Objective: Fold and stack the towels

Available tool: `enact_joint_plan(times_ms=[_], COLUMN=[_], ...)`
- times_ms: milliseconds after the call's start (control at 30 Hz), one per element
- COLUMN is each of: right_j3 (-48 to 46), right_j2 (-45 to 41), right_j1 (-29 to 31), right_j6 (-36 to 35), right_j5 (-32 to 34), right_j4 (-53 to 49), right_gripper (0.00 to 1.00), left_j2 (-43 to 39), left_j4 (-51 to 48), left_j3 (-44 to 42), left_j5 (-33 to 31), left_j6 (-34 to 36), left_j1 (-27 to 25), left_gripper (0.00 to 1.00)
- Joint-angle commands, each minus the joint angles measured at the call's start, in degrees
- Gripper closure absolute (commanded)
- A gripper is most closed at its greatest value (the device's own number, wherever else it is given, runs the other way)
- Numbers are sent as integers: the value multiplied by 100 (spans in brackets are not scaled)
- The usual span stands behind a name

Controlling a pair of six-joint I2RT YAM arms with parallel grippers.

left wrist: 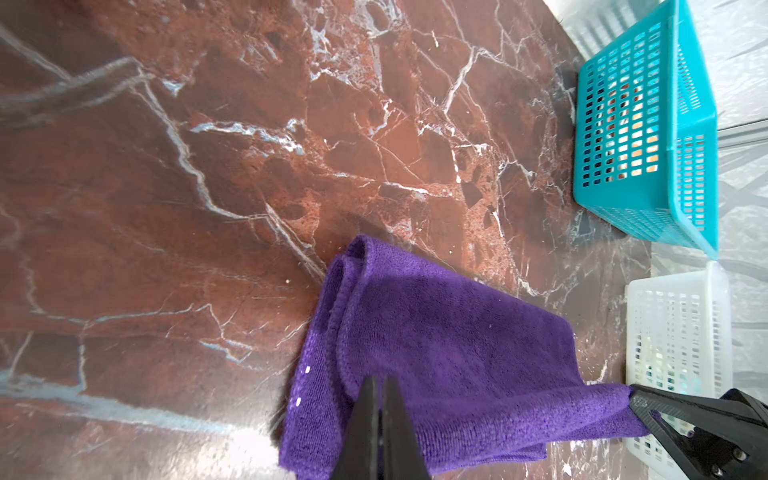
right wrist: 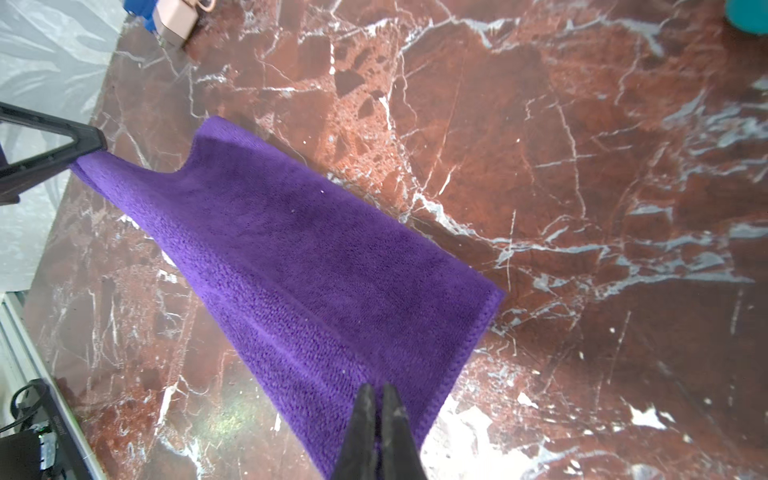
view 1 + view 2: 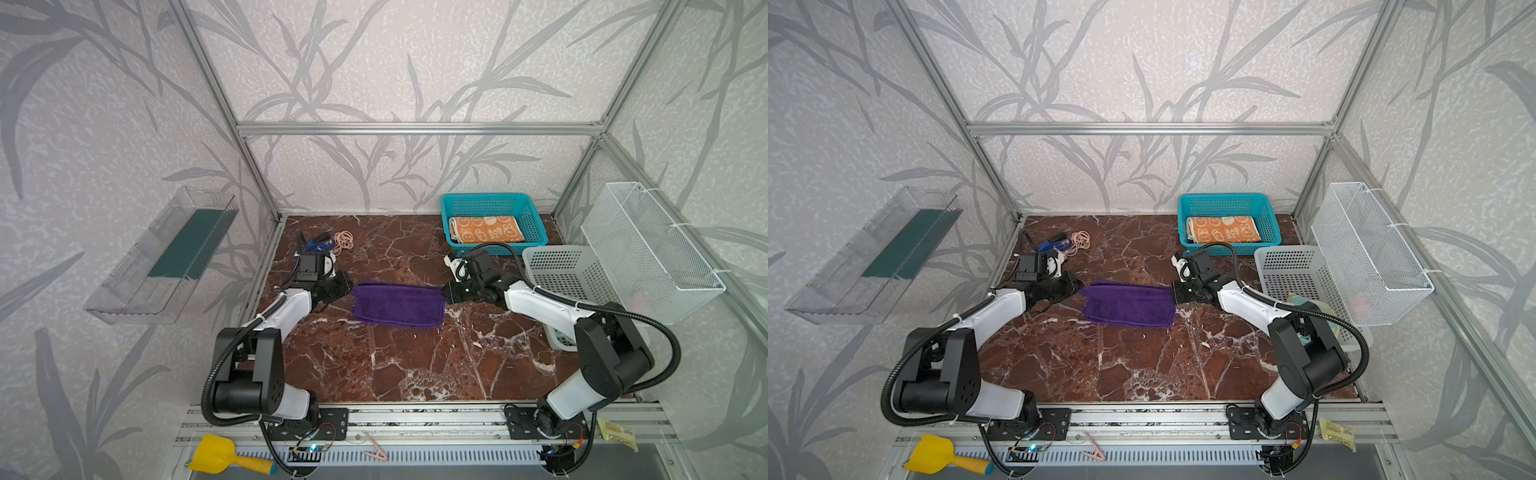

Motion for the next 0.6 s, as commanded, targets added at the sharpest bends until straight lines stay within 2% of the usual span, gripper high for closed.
enact_joint_plan(times_ms=[0, 333, 367, 500, 567], right_j3=[-182, -814, -854, -922, -977], right_j2=[-139, 118, 157, -14, -339], right_j1=[70, 142, 142, 138, 143], right_j6=[92, 411, 441, 471, 442], right_j5=[155, -67, -95, -231, -232], right_j4=[-269, 320, 357, 213, -8], right_gripper=[100, 99, 95, 60, 54], left_j2=[-138, -34, 15, 78, -36], left_j4=[-165, -58, -47, -333, -593], left_j3=[-188, -677, -691, -583, -492], left_j5=[-122, -476, -544, -812, -1044], left_j6=[-53, -114, -123, -138, -100], left_j1=[54, 61, 62, 89, 105], left_gripper=[100, 100, 97, 68, 62])
